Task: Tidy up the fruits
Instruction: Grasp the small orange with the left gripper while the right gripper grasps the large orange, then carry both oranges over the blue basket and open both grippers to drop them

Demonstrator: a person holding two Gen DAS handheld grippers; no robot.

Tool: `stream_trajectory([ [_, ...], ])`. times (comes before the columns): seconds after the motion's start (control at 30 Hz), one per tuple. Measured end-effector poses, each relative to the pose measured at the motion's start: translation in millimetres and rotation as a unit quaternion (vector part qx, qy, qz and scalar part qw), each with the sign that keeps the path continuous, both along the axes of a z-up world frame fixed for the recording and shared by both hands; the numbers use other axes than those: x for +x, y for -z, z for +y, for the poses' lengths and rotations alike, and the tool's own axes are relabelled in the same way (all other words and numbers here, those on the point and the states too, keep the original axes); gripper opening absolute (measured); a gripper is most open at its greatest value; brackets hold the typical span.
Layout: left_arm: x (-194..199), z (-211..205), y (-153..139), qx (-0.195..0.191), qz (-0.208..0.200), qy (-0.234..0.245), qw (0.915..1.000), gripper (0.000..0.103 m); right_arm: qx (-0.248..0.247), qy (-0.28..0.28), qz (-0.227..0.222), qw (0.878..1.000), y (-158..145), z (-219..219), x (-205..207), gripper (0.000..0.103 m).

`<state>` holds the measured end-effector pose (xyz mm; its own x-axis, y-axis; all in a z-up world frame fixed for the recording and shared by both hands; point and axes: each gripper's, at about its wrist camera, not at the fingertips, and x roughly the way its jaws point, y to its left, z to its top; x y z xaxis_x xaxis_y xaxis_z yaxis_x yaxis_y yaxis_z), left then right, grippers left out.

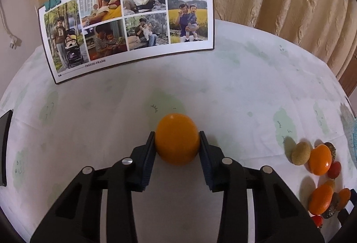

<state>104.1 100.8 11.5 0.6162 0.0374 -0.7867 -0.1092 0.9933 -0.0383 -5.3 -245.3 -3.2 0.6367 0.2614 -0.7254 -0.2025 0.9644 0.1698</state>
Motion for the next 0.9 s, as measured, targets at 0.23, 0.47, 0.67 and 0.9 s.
stream_trajectory([
  [0.23,-15,-8,-20,-0.001,-0.024,0.013,0.9996,0.037,0.005,-0.002,0.012,1.0,5,5,12,0.058],
  [0.47,-25,-22,-37,-0.003,-0.041,0.033,0.9986,0.037,0.019,-0.015,0.009,1.0,3,5,9,0.041],
  [0.67,-38,-41,-52,-0.006,-0.059,0.058,0.9965,0.037,0.041,0.011,-0.011,0.999,-11,-15,0,0.041],
  [0.9,-50,-65,-63,-0.009,-0.069,0.081,0.9942,0.037,0.06,0.097,-0.072,0.991,-45,-74,-5,0.041],
])
